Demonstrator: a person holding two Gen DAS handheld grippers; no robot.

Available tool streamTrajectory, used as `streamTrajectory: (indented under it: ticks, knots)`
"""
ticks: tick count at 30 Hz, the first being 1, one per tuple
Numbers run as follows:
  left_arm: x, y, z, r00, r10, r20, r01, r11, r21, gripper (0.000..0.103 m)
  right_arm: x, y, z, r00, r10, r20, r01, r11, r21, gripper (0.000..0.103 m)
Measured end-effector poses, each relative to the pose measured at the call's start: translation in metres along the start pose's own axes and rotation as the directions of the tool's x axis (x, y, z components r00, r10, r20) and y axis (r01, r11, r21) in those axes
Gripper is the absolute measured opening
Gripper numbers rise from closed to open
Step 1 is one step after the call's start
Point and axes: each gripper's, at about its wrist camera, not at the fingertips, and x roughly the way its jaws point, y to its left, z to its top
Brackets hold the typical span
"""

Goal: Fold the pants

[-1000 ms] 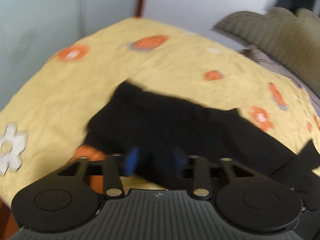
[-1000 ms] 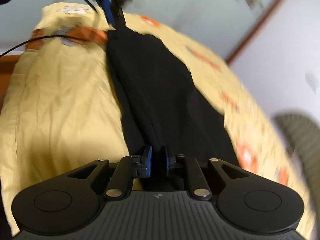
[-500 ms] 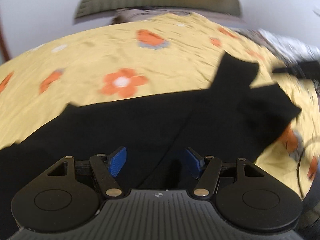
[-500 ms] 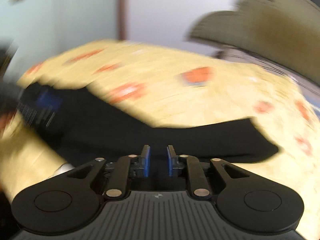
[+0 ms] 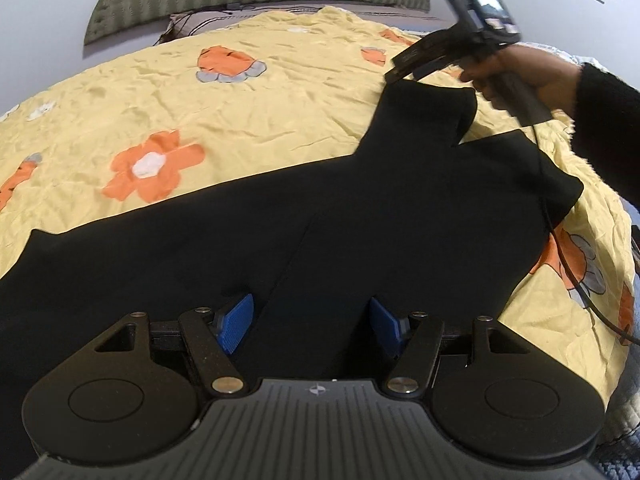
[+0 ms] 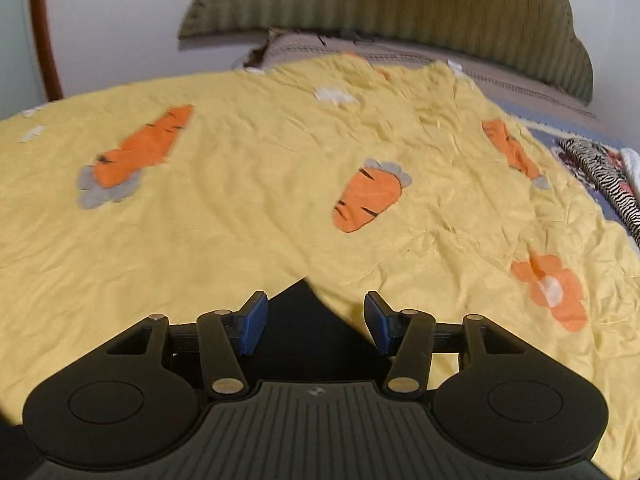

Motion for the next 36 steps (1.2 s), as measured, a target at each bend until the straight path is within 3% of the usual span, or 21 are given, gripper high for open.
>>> streamTrajectory:
  ticks: [2, 4, 6, 9, 14, 17, 19, 21, 24, 26, 28, 31, 33, 35, 36]
  knots:
    - [0.001, -0.002, 0.002, 1.000, -0.005, 0.007, 0.005, 1.000, 0.001, 0.062, 0.008, -0.002, 0.000, 0.999, 0.026, -0.020, -0.026, 1.000, -0.007, 0.051]
    - [0.003, -0.003, 0.004, 1.000, -0.015, 0.012, 0.015, 1.000, 0.003, 0.053, -0.001, -0.004, -0.002, 0.998, 0.062, -0.008, -0.062, 0.998, -0.016, 0.019]
    - [0.004, -0.005, 0.006, 1.000, -0.017, 0.011, 0.017, 1.000, 0.002, 0.032, -0.019, -0.003, -0.004, 0.998, 0.057, 0.027, -0.055, 0.997, -0.048, 0.009]
    - [0.004, -0.006, 0.009, 0.999, -0.037, 0.016, 0.038, 0.999, -0.021, 0.009, -0.052, -0.006, -0.010, 0.993, 0.055, 0.100, -0.050, 0.997, -0.057, 0.006]
    - [-0.005, -0.017, 0.009, 0.998, 0.008, 0.067, -0.008, 1.000, -0.007, 0.006, -0.109, -0.027, -0.023, 0.964, 0.061, 0.260, -0.066, 0.998, 0.011, 0.006]
    - [-0.011, -0.024, 0.015, 0.989, 0.089, 0.116, -0.091, 0.996, 0.014, 0.006, -0.125, -0.039, -0.024, 0.946, 0.061, 0.318, -0.084, 0.995, 0.060, 0.006]
    - [-0.020, -0.021, 0.023, 0.972, 0.160, 0.169, -0.157, 0.987, -0.030, 0.006, -0.141, -0.047, -0.023, 0.919, 0.075, 0.388, -0.128, 0.985, 0.112, 0.005]
    - [-0.034, -0.020, 0.028, 0.962, 0.178, 0.208, -0.168, 0.984, -0.065, 0.005, -0.163, -0.053, -0.027, 0.877, 0.099, 0.470, -0.187, 0.972, 0.144, 0.005]
    - [-0.044, -0.035, 0.026, 0.970, 0.138, 0.198, -0.144, 0.990, 0.015, 0.005, -0.199, -0.063, -0.054, 0.842, 0.063, 0.536, -0.185, 0.966, 0.178, 0.002]
    - [-0.037, -0.052, 0.014, 0.977, 0.141, 0.158, -0.157, 0.983, 0.098, 0.005, -0.213, -0.079, -0.084, 0.855, 0.028, 0.518, -0.174, 0.956, 0.235, 0.002]
    - [-0.027, -0.065, 0.001, 0.986, 0.125, 0.108, -0.141, 0.979, 0.149, 0.005, -0.215, -0.094, -0.122, 0.899, -0.032, 0.438, -0.114, 0.946, 0.302, 0.002]
    - [-0.016, -0.070, -0.016, 0.991, 0.112, 0.073, -0.123, 0.978, 0.169, 0.005, -0.211, -0.111, -0.172, 0.945, -0.108, 0.309, -0.020, 0.924, 0.383, 0.002]
    - [-0.013, -0.068, -0.019, 0.991, 0.121, 0.065, -0.130, 0.977, 0.166, 0.005, -0.209, -0.115, -0.187, 0.960, -0.043, 0.275, -0.081, 0.903, 0.422, 0.004]
    - [-0.012, -0.067, -0.018, 0.990, 0.123, 0.067, -0.132, 0.977, 0.165, 0.005, -0.201, -0.112, -0.183, 0.960, 0.052, 0.276, -0.180, 0.867, 0.464, 0.009]
    - [-0.013, -0.069, -0.018, 0.990, 0.127, 0.068, -0.137, 0.976, 0.169, 0.006, -0.195, -0.105, -0.175, 0.957, 0.093, 0.274, -0.218, 0.854, 0.473, 0.020]
